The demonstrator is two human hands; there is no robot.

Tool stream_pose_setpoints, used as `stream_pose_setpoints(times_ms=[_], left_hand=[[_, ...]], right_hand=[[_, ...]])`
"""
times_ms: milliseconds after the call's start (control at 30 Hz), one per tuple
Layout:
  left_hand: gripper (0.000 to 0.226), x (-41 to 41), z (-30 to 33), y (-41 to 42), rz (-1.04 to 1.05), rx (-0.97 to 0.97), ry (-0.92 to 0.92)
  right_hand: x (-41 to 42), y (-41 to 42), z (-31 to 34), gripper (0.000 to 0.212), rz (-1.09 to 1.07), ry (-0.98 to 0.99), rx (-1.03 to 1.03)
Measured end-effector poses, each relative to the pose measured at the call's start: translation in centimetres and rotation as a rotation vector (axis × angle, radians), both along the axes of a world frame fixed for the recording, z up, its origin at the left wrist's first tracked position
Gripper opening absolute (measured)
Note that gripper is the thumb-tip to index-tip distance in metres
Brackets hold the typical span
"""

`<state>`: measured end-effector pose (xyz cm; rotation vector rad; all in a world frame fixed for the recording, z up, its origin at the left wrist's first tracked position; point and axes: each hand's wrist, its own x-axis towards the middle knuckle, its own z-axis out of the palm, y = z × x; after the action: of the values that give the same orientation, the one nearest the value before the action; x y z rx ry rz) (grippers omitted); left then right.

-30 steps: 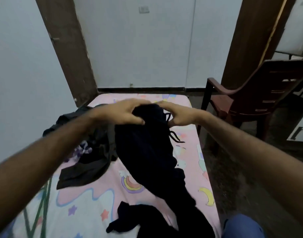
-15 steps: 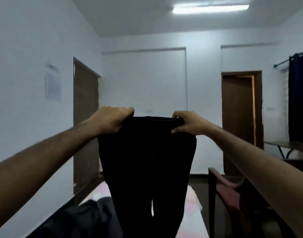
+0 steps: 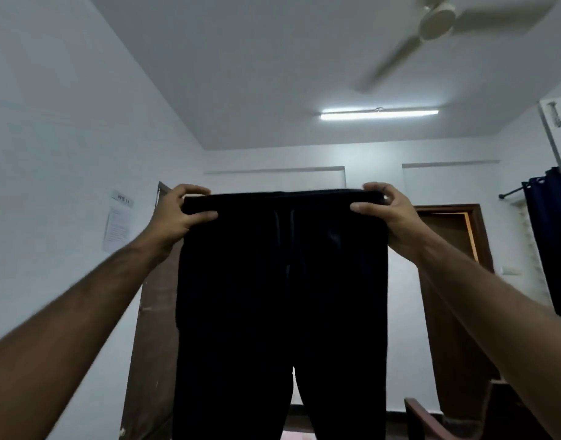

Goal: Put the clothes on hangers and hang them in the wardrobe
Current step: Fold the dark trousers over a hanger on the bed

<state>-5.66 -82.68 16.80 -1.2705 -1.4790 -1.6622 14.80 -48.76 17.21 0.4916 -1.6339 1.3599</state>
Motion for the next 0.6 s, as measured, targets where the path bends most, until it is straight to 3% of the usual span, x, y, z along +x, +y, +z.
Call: stream_pose_setpoints(times_ms=[67,133,333,433,600], left_hand=[[0.041,0.5,-0.4,-0.4,-0.242,0.195,-0.053],[0.039,0.8,-0.6,-0.3,-0.294,0.289,-0.063],[0.024,1.4,0.7,-1.1,-0.255,0.216,-0.011],[0.008,0.2,1.1,-1.4,-0.099,0.112,-0.022],[0.023,-0.9,1.6,-0.1,0.193,0.035,-0.110]], right_hand=[[0.8,-1.5,0.0,0.044,0.113,0.057,-0.021],[1.5,-3.0,0.1,0.038,0.213,0.062,0.009],[1.9,-4.3,2.1,0.031,0.311,0.035,0.064],[-0.1,-2.5,2.6,0.023,0.107,-0.146,0.072],[-2.5,-2.2,3.8,0.019,-0.252,-0.294,0.096]])
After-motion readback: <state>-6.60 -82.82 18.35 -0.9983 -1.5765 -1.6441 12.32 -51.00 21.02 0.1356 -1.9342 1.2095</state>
